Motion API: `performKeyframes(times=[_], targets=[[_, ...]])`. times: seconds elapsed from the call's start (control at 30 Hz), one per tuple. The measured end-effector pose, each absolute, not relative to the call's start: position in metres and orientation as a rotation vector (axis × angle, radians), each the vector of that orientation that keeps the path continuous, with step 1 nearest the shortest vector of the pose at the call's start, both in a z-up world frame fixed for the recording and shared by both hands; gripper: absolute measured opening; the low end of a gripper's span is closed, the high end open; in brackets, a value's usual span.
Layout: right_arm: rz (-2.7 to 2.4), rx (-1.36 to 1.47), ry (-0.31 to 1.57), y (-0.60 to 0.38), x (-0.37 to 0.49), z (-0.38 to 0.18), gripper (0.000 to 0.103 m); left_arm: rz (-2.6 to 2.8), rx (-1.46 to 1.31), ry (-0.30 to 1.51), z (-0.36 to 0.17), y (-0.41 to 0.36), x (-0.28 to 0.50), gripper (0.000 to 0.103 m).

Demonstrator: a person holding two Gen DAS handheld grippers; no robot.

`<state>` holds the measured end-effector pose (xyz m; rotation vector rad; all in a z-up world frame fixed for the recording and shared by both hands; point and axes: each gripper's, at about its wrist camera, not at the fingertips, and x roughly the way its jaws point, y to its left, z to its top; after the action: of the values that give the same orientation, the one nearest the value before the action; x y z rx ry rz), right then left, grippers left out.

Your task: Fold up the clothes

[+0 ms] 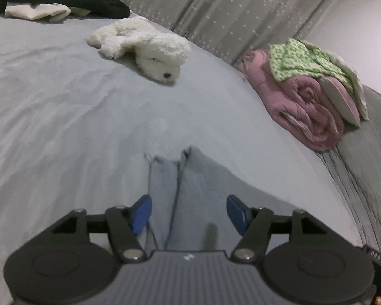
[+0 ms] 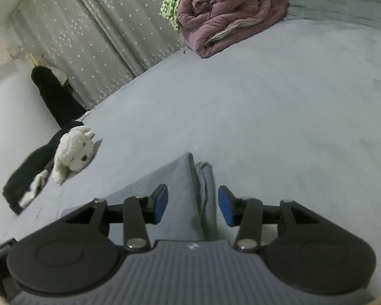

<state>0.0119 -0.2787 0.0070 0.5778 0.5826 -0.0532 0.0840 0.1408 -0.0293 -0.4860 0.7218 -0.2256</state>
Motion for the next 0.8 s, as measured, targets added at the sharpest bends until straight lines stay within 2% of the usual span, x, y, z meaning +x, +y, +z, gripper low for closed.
performKeyframes(times=[0.13,0.27,0.37,0.5,0.8], targets=[[-0.04,0.64,0.58,-0.28,-0.009,0.01,0.055,-0.226,-0.512,0.758,-0.033,0.144,0.066,0.068],[-0.017,0.658,0.595,-0.278,-0.024,0.001,0.056,-0.235,-0.519,0.767,-0.048,0.145,0.055,0.072],[-0.019,0.616,0.702,-0.273,-0.018,-0.007,0.056,-0.215,-0.474,0.809,-0.057,0.135,0.057,0.073],[0.019,0.601,0.728,-0.272,-0.006,-0.005,0.056,-0.226,-0.495,0.799,-0.059,0.128,0.069,0.075],[0.141,1.004,0.705,-0.291,0.03,-0.044,0.058,-0.299,-0.634,0.79,-0.071,0.128,0.085,0.073]])
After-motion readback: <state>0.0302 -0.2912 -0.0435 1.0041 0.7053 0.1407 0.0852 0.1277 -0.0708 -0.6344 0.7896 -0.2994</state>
